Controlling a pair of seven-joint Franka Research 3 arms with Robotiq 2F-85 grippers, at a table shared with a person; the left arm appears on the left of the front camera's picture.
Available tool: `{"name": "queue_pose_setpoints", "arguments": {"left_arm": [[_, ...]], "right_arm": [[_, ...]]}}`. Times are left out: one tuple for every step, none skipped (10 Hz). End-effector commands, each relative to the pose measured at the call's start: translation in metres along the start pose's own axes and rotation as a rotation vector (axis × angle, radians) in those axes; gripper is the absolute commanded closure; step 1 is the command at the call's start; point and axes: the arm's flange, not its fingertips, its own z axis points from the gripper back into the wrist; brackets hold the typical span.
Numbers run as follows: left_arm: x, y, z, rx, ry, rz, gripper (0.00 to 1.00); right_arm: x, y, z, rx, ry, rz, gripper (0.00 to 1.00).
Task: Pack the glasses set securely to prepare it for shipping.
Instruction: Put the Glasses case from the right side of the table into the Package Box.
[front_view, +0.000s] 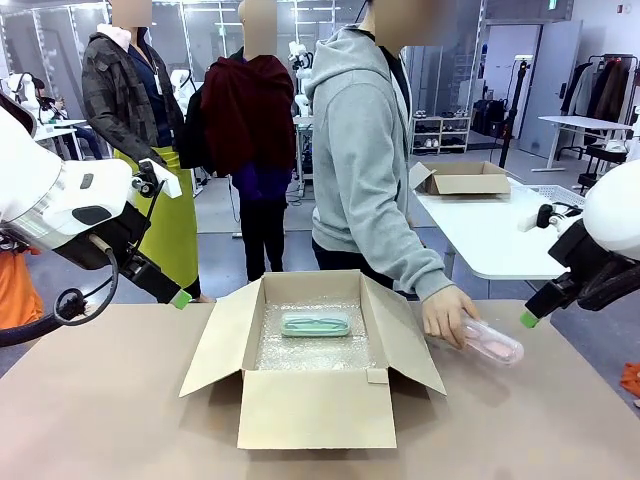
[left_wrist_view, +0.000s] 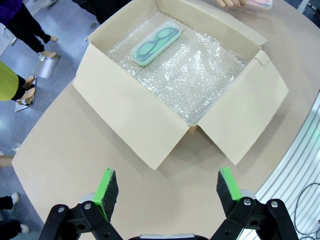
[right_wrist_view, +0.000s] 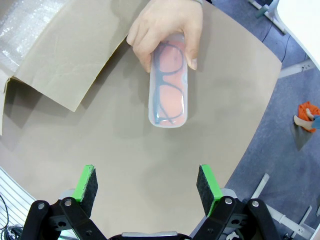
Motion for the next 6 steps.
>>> {"name": "queue_pose_setpoints", "arguments": {"left_arm": [[0.000, 0.001, 0.001, 0.006, -0.001, -0.005, 0.00], [0.000, 0.001, 0.001, 0.006, -0.001, -0.005, 0.00], [0.000, 0.001, 0.001, 0.006, -0.001, -0.005, 0.00], [0.000, 0.001, 0.001, 0.006, -0.001, -0.005, 0.00], [0.000, 0.001, 0.001, 0.006, -0.001, -0.005, 0.00], [0.000, 0.001, 0.001, 0.006, -0.001, -0.005, 0.00]], "right_arm": [[0.015, -0.005, -0.012, 0.014, 0.056, 0.037, 0.00], [0.019, -0.006, -0.017, 0.016, 0.084, 0.045, 0.00], [0.024, -0.012, -0.026, 0.023, 0.116, 0.026, 0.00], [0.025, -0.012, -0.028, 0.024, 0.119, 0.026, 0.00], [0.026, -0.013, -0.030, 0.026, 0.126, 0.026, 0.00], [0.032, -0.014, -0.038, 0.031, 0.147, 0.028, 0.00]]}}
